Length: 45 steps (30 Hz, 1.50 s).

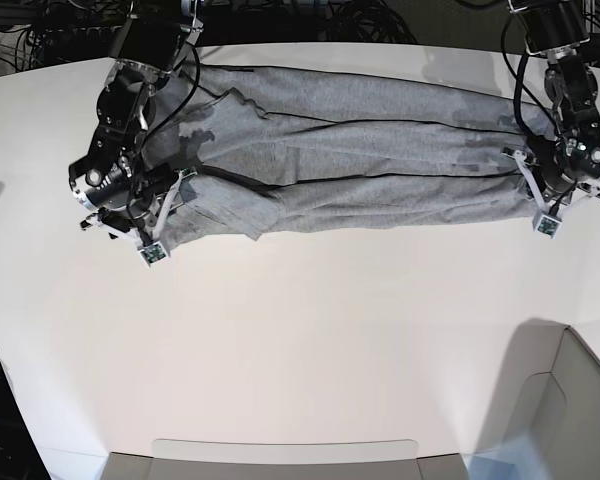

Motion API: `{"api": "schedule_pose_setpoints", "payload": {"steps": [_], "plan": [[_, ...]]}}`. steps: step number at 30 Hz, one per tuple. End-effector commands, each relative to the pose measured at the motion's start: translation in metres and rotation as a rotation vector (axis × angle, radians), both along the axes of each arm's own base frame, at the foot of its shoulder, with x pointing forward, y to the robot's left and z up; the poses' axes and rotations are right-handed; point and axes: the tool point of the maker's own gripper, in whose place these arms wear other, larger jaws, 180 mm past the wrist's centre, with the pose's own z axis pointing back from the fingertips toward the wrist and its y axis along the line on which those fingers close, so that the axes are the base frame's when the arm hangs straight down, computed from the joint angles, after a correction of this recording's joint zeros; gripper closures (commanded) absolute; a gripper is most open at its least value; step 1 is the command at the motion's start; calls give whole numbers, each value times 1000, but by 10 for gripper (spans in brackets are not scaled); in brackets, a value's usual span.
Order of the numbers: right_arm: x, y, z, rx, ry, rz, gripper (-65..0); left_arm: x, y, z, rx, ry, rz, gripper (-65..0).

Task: Fold the T-shirt properly
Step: 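Shift the right gripper along the shirt end and regrasp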

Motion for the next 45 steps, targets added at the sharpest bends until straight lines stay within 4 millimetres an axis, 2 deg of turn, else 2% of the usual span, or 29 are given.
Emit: {"api": "schedule_pose_setpoints", "payload": {"steps": [1, 6, 9, 13, 21, 26, 30, 39, 41, 45], "plan": [[14, 1, 12, 0, -43, 15, -305, 9, 7, 14, 26, -40, -4, 0], [9, 6, -5, 19, 12, 25, -305, 9, 7, 14, 25, -40, -4, 0], [6, 7, -9, 23, 23, 26, -305, 10, 7, 14, 25, -40, -3, 0], [1, 22, -13, 27, 36, 61, -305, 11, 7, 15, 25, -43, -3, 0], [-2, 54, 13, -15, -48, 184, -305, 11, 7, 15, 25, -43, -3, 0], [0, 58, 5, -8, -22, 194, -305, 10, 7, 14, 25, -41, -2, 0], [-4, 59, -15, 4, 44, 200, -305, 10, 7, 14, 25, -41, -2, 0], [-6, 61, -17, 7, 52, 204, -299, 10, 7, 15, 24, -42, -2, 0], [-7, 66, -18, 3, 54, 225, -250, 10, 7, 15, 24, -42, -2, 0], [-8, 78, -18, -8, 60, 272, -57, 10, 7, 15, 24, -42, -2, 0]]}}
